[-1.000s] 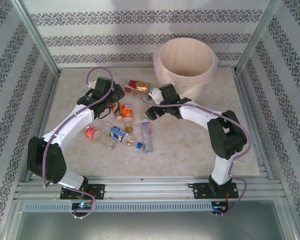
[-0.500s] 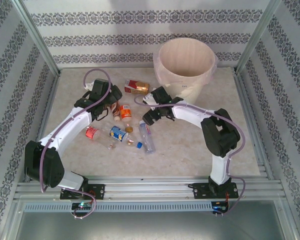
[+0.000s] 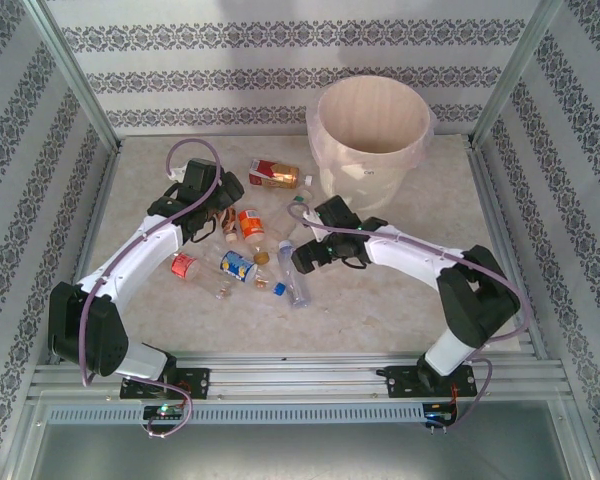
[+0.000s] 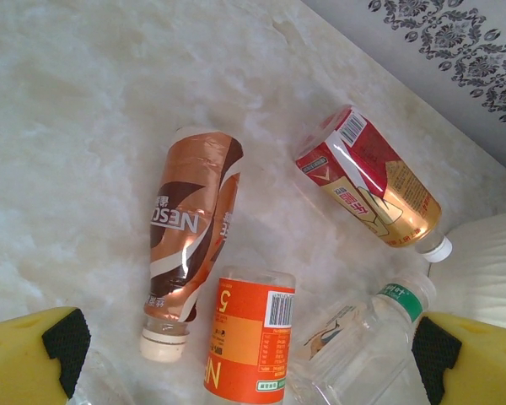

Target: Put the plastic bottles in the bin

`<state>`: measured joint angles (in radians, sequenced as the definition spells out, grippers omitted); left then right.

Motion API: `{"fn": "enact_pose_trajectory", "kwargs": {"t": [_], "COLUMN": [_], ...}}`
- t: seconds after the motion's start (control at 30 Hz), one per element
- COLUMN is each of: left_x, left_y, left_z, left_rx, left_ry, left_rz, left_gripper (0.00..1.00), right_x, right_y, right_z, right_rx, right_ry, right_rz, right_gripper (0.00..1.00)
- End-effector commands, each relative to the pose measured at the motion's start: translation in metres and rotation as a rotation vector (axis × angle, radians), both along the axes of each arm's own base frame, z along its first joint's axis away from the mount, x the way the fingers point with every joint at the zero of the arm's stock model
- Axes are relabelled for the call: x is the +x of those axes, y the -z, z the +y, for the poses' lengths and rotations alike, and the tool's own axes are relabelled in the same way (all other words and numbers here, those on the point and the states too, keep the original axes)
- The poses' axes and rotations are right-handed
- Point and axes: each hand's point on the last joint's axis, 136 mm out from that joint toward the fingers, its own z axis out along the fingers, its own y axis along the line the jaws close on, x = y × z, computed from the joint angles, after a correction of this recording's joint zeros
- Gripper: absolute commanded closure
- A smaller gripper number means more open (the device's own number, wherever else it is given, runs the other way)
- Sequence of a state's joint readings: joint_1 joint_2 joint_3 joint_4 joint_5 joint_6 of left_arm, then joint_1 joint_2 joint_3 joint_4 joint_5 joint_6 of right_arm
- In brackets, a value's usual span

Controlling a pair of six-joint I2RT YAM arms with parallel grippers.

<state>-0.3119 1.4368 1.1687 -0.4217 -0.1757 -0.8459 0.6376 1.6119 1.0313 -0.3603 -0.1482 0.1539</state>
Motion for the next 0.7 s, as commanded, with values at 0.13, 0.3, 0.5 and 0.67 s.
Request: {"fn": "enact_pose_trajectory", "kwargs": {"t": [0.13,0.3,0.5,0.67], "left_x": [0.003,0.004,0.000,0.001], "left_y": [0.004,0.008,0.009,0.010], "left_z": [0.000,-0.002,0.002,0.002], "left_rx": [-0.016,-0.024,-0.008,-0.009], "left_ry": [-0.004,0.002,-0.008,-0.007], "left_rz": [0.008,0.017,0.021,0.022], "left_gripper": [0.00,0.00,0.00,0.00], "right_x": [0.010,0.026,0.022,0.009], "right_y": [-0.020,-0.019,-0.004,0.011], "right_z": [-0.066,-0.090,-0.094,-0.091], "right_rx": [0.027,0.076,0.063,0.108], "right_ry": [0.618,0.906,1.115,1.231], "right_rz": [-0.005,0.025,0.160,0.267], "right_gripper": [0.02,0.02,0.02,0.02]}}
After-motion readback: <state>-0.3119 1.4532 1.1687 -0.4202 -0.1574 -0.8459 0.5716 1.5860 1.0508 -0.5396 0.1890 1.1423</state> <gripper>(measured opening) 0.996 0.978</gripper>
